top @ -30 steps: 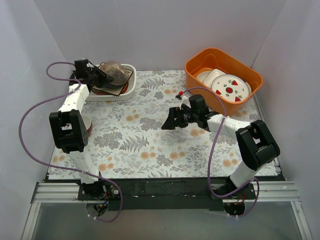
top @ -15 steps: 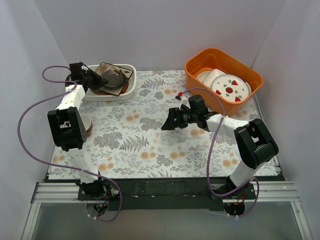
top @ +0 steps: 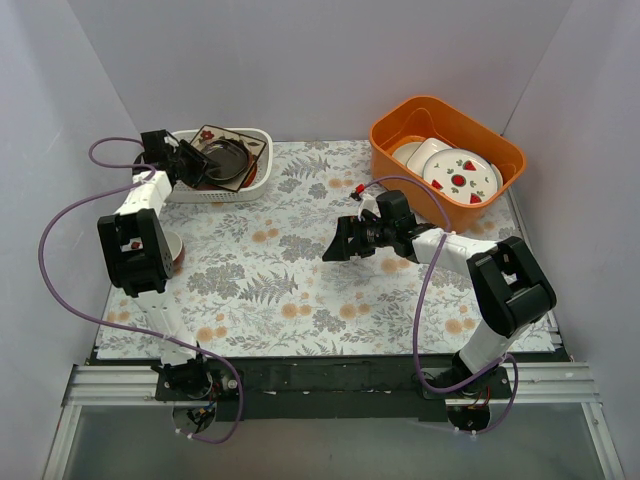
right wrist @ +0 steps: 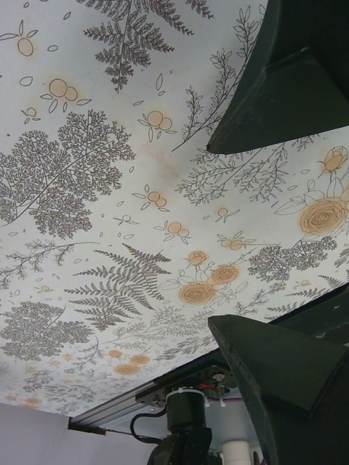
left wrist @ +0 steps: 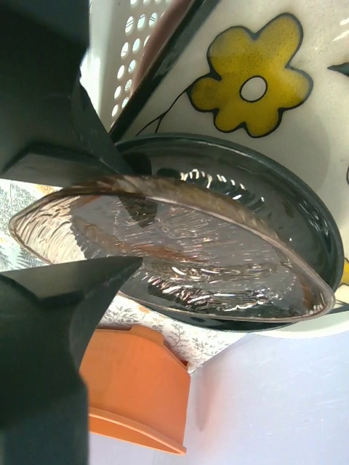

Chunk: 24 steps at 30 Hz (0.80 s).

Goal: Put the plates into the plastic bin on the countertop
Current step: Place the plate in the plastic bin.

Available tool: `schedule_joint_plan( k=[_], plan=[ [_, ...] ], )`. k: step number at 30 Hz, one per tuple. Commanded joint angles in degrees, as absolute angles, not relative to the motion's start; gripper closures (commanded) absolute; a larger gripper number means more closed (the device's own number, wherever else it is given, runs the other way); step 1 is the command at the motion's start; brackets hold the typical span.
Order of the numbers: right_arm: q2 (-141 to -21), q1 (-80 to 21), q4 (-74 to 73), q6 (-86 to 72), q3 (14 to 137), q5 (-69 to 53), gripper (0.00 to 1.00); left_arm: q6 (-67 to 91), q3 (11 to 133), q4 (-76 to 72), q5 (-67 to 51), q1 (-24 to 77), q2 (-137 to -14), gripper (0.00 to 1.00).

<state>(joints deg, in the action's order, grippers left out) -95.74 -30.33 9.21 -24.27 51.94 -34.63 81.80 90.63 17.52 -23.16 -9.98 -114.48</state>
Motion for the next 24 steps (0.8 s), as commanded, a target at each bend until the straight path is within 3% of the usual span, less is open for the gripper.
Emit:
schedule_joint_plan(
  k=[1, 6, 13, 24],
  plan=[
    [-95.8, -30.0, 11.6, -24.5, 52.8, -35.7, 0.02, 80.9, 90.7, 17.6, -22.7, -10.2, -113.0, 0.59],
    [-95.9, -30.0, 11.7, -24.7, 52.6, -35.9, 0.02, 81.3, 90.0, 16.6, -22.6, -10.2, -111.2, 0.52],
    [-96.1, -30.1, 11.7, -24.6, 52.8, -36.0, 0.02, 82.2, 89.5, 14.9, -23.7, -10.3, -108.5, 0.33],
    [-96.7, -30.0, 11.3, -24.7, 53.8, -36.0, 0.02, 82.8, 100.6, 18.6, -23.6, -10.4, -113.2, 0.22]
  ],
)
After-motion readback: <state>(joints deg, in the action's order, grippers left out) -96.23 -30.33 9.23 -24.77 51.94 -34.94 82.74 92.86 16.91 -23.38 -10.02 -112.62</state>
